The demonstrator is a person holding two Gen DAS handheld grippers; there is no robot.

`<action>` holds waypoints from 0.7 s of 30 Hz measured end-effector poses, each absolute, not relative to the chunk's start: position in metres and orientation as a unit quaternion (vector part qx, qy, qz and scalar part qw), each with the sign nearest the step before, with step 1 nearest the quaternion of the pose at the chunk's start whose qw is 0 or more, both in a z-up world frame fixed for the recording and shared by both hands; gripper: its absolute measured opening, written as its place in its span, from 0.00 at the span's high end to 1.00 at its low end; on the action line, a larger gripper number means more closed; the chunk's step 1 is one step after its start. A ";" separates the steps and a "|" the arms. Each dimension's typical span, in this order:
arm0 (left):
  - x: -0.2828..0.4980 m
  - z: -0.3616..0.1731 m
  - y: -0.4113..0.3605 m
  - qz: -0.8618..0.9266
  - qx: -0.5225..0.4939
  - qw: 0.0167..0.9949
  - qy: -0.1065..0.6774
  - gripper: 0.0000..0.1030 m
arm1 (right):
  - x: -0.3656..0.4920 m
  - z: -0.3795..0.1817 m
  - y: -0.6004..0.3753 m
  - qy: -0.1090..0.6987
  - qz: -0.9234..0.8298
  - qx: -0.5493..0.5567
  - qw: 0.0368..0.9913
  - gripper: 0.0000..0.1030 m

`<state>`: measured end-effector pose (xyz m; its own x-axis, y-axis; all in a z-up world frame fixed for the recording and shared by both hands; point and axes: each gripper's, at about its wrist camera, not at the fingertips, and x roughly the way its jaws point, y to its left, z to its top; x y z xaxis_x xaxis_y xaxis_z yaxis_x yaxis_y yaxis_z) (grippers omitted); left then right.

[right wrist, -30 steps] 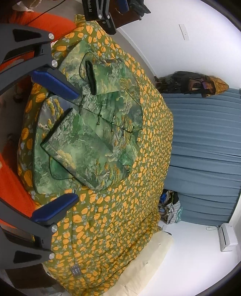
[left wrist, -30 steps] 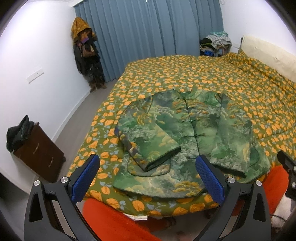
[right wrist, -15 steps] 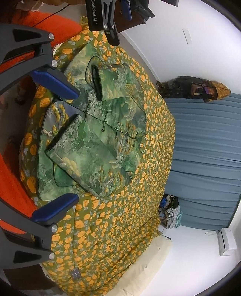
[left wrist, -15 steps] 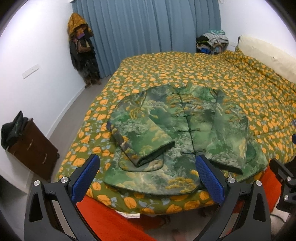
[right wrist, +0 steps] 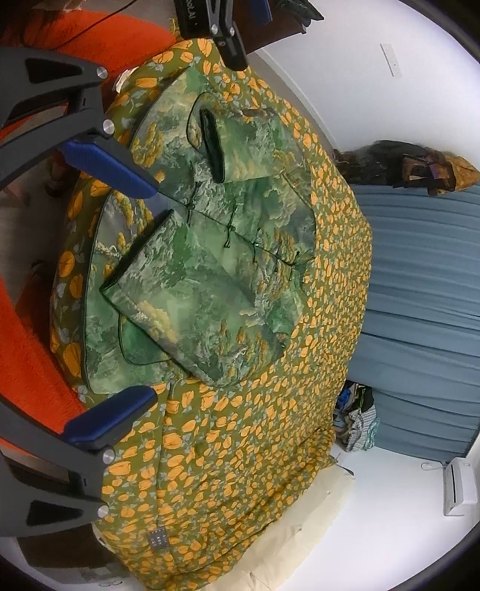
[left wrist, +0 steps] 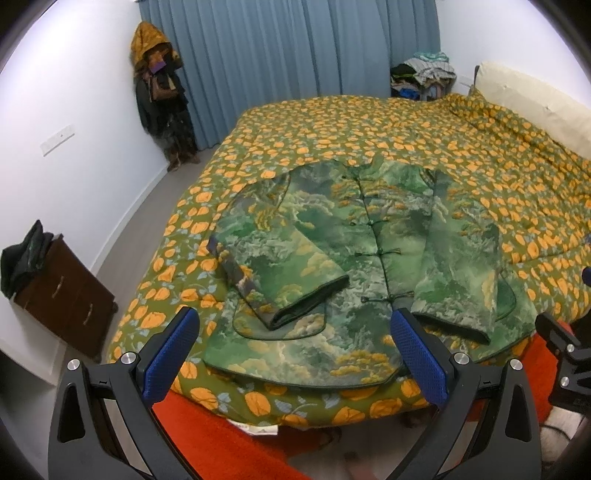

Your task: Fold large clothes

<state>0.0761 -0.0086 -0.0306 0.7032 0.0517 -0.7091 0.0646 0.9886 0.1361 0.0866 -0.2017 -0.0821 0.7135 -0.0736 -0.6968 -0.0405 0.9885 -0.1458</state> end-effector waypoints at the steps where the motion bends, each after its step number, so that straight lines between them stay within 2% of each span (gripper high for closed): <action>1: 0.077 -0.032 -0.009 -0.004 0.077 0.919 0.387 0.00 | 0.087 -0.082 -0.202 0.379 -0.009 -0.075 0.922 0.00; 13: 0.085 -0.044 0.004 0.006 0.072 0.911 0.407 0.00 | 0.086 -0.082 -0.208 0.365 -0.002 -0.087 0.927 0.00; 18: 0.087 -0.046 0.018 0.020 0.061 0.909 0.412 0.00 | 0.099 -0.090 -0.216 0.368 0.102 -0.099 0.919 0.00; 21: 0.087 -0.047 0.021 0.022 0.057 0.909 0.412 0.00 | 0.115 -0.106 -0.214 0.381 0.139 -0.155 0.901 0.00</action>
